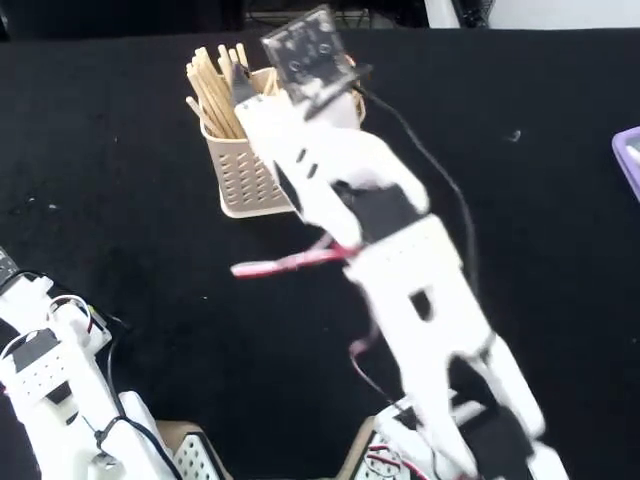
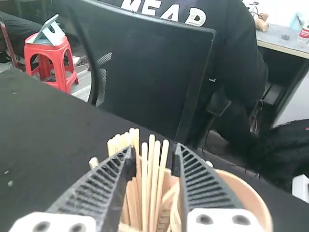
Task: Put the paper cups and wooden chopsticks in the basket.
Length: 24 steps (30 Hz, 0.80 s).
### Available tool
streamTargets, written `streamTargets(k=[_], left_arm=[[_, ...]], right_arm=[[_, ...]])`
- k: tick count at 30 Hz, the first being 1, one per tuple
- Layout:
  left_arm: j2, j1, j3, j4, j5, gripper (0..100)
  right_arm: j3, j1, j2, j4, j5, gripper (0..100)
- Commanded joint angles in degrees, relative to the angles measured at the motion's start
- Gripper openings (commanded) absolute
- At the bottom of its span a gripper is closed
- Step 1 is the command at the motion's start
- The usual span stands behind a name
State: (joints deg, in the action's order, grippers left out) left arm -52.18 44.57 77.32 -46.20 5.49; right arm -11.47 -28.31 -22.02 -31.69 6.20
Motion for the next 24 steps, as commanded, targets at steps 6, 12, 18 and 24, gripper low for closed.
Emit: streamTargets(k=[6, 12, 18, 24], left_arm=[[-1.0, -0.2, -3.2, 0.4, -0.6, 5], [-1.2, -1.1, -4.2, -2.5, -4.1, 3], [-13.5, -6.5, -0.9, -7.9, -5.5, 3], [-40.4, -16.8, 7.7, -18.2, -11.0, 3]], right_arm=[[-7.6, 6.9, -35.2, -32.3, -0.1, 1.6], [-28.4, 18.5, -56.9, -33.3, 0.2, 1.1], [-48.5, 25.6, -73.0, -33.7, -0.3, 1.3], [-62.3, 25.9, -82.0, -34.9, 0.2, 1.5]])
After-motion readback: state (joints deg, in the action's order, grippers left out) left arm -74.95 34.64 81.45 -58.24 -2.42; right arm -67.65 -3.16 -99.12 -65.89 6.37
